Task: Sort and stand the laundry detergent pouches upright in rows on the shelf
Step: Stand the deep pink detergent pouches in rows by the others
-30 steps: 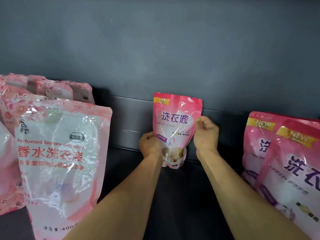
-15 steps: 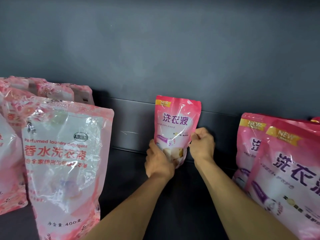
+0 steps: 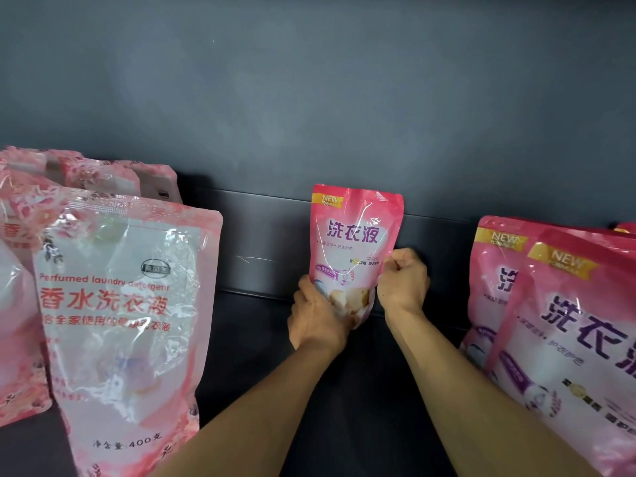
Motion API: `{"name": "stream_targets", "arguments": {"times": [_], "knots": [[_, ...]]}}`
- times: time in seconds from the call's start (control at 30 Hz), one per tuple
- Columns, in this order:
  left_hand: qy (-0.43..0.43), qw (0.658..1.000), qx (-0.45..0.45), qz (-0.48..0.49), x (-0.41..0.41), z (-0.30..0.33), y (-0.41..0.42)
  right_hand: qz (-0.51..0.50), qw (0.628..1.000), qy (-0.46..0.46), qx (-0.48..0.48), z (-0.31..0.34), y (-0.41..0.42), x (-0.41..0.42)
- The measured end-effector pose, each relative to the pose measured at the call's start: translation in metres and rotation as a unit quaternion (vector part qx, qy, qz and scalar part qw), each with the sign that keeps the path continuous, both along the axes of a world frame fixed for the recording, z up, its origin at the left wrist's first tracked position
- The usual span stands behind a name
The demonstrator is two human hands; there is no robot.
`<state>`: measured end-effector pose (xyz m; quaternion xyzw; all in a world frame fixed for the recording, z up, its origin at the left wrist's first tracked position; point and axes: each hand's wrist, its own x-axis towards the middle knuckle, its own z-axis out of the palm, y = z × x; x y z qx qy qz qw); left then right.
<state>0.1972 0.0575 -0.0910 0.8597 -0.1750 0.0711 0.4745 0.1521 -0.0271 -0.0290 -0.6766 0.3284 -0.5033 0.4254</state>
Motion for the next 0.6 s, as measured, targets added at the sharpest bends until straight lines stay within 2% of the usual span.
{"name": "stream_targets", "arguments": {"times": [0.17, 0.27, 0.4, 0.6], "knots": [[0.039, 0.997, 0.006, -0.060, -0.002, 0.003, 0.010, 0.035, 0.999, 0.038, 0.011, 0.005, 0.007, -0.012], [0.028, 0.997, 0.018, -0.064, -0.013, 0.008, 0.022, 0.078, 0.995, 0.063, -0.013, 0.013, 0.020, -0.030], [-0.021, 0.996, 0.012, -0.083, -0.036, 0.020, 0.043, 0.082, 0.988, 0.090, -0.099, 0.030, 0.046, -0.069], [-0.037, 0.965, -0.026, -0.257, -0.080, 0.035, 0.065, -0.005, 0.953, 0.053, -0.298, 0.044, 0.096, -0.163]]}}
